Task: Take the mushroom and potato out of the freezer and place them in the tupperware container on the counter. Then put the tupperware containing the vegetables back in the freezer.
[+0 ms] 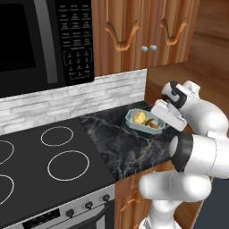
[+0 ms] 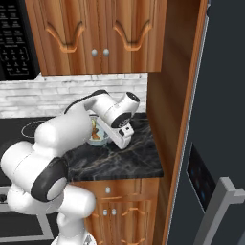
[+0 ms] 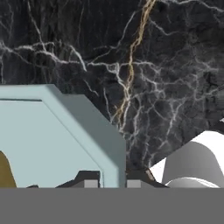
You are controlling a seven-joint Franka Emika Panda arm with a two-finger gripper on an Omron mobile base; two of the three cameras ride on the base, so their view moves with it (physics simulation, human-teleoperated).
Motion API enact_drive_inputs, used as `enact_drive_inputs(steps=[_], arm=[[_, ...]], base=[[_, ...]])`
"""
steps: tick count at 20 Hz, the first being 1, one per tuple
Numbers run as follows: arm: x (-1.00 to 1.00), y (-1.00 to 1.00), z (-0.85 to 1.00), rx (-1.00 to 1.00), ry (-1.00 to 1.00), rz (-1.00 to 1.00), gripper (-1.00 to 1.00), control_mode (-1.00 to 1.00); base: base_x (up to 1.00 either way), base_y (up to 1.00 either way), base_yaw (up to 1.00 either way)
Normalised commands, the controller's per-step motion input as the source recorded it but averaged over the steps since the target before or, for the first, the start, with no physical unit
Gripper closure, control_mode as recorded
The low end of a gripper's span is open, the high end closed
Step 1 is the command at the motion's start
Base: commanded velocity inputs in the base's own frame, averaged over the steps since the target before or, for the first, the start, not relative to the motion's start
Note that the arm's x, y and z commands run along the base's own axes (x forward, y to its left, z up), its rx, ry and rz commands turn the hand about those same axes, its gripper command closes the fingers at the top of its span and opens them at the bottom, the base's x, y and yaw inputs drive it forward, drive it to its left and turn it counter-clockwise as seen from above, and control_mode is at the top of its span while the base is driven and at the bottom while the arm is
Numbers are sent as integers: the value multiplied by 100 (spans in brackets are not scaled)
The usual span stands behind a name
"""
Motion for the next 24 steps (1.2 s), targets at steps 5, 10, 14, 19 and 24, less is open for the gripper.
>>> enact_drive_inputs(steps=[5,10,14,19,24], arm=[[-100,0,100,0,13,-8,100,-100],[-100,10,90,0,10,-2,100,-100],[-100,28,71,0,5,0,100,-100],[-87,32,43,-1,5,0,100,-100],[-55,18,9,-3,10,0,100,-100]], base=[[0,0,0],[0,0,0],[0,0,0],[0,0,0],[0,0,0]])
